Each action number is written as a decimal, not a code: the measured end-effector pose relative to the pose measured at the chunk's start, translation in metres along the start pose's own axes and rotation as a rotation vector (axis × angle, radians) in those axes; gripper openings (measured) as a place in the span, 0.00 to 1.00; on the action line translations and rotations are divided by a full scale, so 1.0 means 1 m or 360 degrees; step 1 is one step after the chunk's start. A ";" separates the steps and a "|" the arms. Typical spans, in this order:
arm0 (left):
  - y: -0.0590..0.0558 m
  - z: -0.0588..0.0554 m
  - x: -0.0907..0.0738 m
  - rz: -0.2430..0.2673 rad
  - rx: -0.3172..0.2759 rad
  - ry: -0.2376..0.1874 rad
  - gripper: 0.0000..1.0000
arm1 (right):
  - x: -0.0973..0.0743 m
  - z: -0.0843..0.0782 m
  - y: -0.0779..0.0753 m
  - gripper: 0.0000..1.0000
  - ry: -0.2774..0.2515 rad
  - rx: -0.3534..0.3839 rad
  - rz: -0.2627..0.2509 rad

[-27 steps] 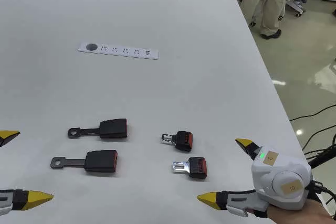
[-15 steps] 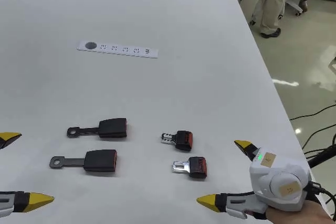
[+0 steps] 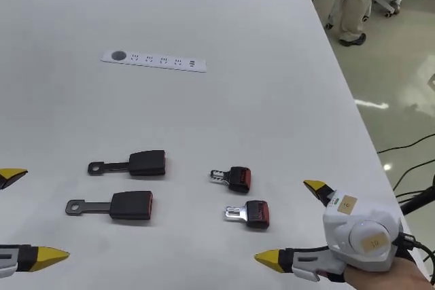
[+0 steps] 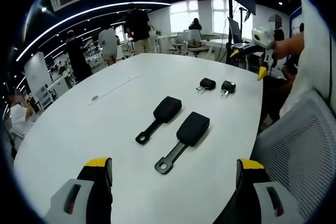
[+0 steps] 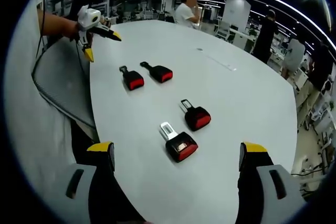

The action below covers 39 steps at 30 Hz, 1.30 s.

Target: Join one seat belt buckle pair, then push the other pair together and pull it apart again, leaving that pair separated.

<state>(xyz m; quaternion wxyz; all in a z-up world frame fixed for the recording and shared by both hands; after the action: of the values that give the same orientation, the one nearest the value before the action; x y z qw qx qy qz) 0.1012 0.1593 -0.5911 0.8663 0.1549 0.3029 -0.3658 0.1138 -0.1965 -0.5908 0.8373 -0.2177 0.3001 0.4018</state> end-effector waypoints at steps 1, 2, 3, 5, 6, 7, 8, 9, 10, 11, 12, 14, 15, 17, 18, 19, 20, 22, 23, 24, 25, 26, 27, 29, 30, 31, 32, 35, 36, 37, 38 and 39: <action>0.000 0.000 0.000 0.0001 -0.0001 -0.0001 1.00 | 0.000 0.000 0.000 1.00 0.0002 0.0004 0.0003; 0.000 0.000 0.000 0.0001 -0.0003 -0.0002 1.00 | 0.000 -0.001 0.001 1.00 0.0003 0.0005 0.0004; 0.001 -0.001 0.000 0.0001 -0.0009 -0.0004 1.00 | 0.000 -0.001 0.000 1.00 0.0003 0.0002 -0.0001; 0.001 -0.001 0.000 0.0000 -0.0009 -0.0003 1.00 | 0.000 -0.001 0.001 1.00 0.0004 0.0006 0.0002; 0.001 -0.002 0.000 0.0000 -0.0008 -0.0001 1.00 | 0.000 -0.001 0.001 1.00 0.0004 0.0005 0.0001; 0.002 -0.003 0.000 -0.0002 -0.0006 0.0001 1.00 | 0.000 -0.001 0.001 1.00 0.0004 0.0004 0.0001; 0.002 -0.003 0.000 -0.0002 -0.0001 0.0002 1.00 | 0.000 0.000 0.001 1.00 0.0005 0.0004 0.0001; 0.002 -0.003 0.000 -0.0004 0.0027 0.0012 1.00 | 0.000 0.000 0.001 1.00 0.0005 0.0009 0.0001; 0.002 -0.005 0.000 -0.0001 0.0068 0.0032 1.00 | 0.000 0.001 0.001 1.00 0.0003 0.0013 0.0000; 0.002 -0.007 0.000 -0.0007 0.0067 0.0040 1.00 | 0.000 0.001 0.001 1.00 0.0002 0.0013 -0.0001; 0.002 -0.006 0.000 -0.0012 0.0051 0.0034 1.00 | 0.000 0.002 0.001 1.00 0.0001 0.0012 -0.0001; 0.003 -0.003 -0.002 -0.0004 0.0033 0.0015 1.00 | -0.001 0.003 0.002 1.00 -0.0003 0.0009 -0.0001; 0.002 -0.002 -0.002 0.0000 0.0033 0.0015 1.00 | -0.001 0.004 0.002 1.00 -0.0005 0.0005 -0.0001; 0.005 -0.003 -0.001 0.0006 0.0012 0.0005 1.00 | -0.002 0.004 0.002 1.00 -0.0001 0.0003 -0.0001; 0.005 -0.003 -0.001 0.0005 0.0007 0.0000 1.00 | -0.001 0.004 0.002 1.00 -0.0003 -0.0001 -0.0004; 0.004 -0.003 -0.001 0.0005 0.0008 -0.0004 1.00 | -0.001 0.003 0.002 1.00 -0.0002 -0.0002 -0.0005; 0.003 -0.003 -0.001 0.0005 0.0005 -0.0005 1.00 | -0.001 0.003 0.001 1.00 -0.0001 -0.0001 -0.0006; 0.003 -0.002 -0.001 0.0005 0.0003 -0.0007 1.00 | -0.002 0.003 0.001 1.00 -0.0002 -0.0003 -0.0010; 0.003 -0.002 -0.001 0.0008 0.0008 -0.0003 1.00 | -0.002 0.003 0.001 1.00 -0.0002 -0.0001 -0.0010; 0.003 -0.003 -0.001 0.0008 0.0008 0.0000 1.00 | -0.002 0.003 0.001 1.00 -0.0001 0.0001 -0.0014; 0.004 -0.004 0.000 0.0007 0.0012 0.0002 1.00 | -0.002 0.003 0.001 1.00 -0.0003 0.0004 -0.0011; 0.004 -0.004 0.000 0.0006 0.0014 0.0005 1.00 | -0.002 0.003 0.002 1.00 -0.0003 0.0006 -0.0009; 0.002 -0.005 0.000 0.0002 0.0046 0.0019 1.00 | -0.003 0.002 0.001 1.00 -0.0003 0.0003 -0.0014; 0.000 -0.005 0.000 -0.0010 0.0044 0.0013 1.00 | -0.003 0.002 0.002 1.00 -0.0006 0.0009 -0.0014; -0.001 -0.005 0.000 -0.0011 0.0043 0.0014 1.00 | -0.003 0.002 0.002 1.00 -0.0006 0.0013 -0.0012; -0.003 -0.004 0.000 -0.0011 0.0043 0.0015 1.00 | -0.003 0.002 0.002 1.00 -0.0002 0.0011 -0.0014; -0.002 -0.004 0.000 -0.0009 0.0039 0.0015 1.00 | -0.004 0.001 0.002 0.99 -0.0001 0.0011 -0.0013; -0.002 -0.003 0.000 -0.0007 0.0034 0.0014 1.00 | -0.005 0.003 0.002 0.97 -0.0017 0.0022 -0.0026; -0.003 -0.003 0.000 -0.0007 0.0043 0.0017 1.00 | -0.006 0.003 0.002 0.98 -0.0018 0.0023 -0.0027; -0.003 -0.003 0.000 -0.0020 0.0047 0.0013 1.00 | -0.006 0.003 0.001 0.98 -0.0018 0.0029 -0.0039; -0.004 -0.002 0.000 -0.0027 0.0031 0.0004 1.00 | -0.006 0.003 0.001 0.98 -0.0020 0.0037 -0.0038; -0.004 -0.001 0.000 -0.0029 0.0024 -0.0001 1.00 | -0.006 0.003 0.002 0.98 -0.0020 0.0040 -0.0031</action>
<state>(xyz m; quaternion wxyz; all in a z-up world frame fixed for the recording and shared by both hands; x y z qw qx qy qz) 0.0975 0.1569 -0.5920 0.8619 0.1585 0.3012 -0.3760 0.1105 -0.1973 -0.5847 0.8458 -0.2075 0.2976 0.3911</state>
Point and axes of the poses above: the centre of the closed fingertips' face, and the gripper's own axes: x roughly forward along the fingers, y roughly to its left, z roughly out of its top, the point moved 1 cm from there along -x, roughly backward along the fingers, and after that the axes turned 1 degree about -x, right-handed, at the moved point
